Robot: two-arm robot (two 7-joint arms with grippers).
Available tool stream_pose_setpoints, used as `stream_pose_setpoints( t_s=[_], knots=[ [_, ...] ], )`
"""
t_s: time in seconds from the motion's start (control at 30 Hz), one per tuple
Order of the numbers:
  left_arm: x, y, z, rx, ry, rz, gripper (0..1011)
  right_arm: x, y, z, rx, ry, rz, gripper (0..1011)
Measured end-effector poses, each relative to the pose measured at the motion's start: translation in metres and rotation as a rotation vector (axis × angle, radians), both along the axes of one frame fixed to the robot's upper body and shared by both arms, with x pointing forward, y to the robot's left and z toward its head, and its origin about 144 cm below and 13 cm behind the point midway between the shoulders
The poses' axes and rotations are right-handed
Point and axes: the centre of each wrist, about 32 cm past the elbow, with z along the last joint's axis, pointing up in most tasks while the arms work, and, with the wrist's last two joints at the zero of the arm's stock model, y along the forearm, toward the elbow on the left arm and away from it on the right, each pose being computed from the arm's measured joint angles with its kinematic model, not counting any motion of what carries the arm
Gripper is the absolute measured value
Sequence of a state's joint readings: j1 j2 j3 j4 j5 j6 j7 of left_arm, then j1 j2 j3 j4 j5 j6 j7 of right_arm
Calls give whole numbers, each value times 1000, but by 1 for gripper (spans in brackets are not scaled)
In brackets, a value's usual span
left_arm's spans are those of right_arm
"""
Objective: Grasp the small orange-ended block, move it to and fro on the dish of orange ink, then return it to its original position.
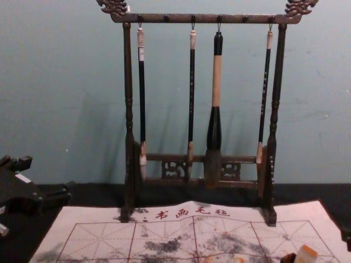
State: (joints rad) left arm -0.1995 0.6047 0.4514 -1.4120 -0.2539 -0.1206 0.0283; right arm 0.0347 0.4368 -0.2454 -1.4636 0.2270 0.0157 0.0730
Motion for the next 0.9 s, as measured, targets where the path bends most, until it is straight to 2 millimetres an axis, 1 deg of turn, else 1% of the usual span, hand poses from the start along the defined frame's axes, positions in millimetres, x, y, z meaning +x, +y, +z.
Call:
stream_pose_setpoints(
  t_s=[0.9],
  knots=[
    [0, 0, 0, 0, 0, 0, 1001, 0, -1, 5, 8, -11, 10, 1000]
  ],
)
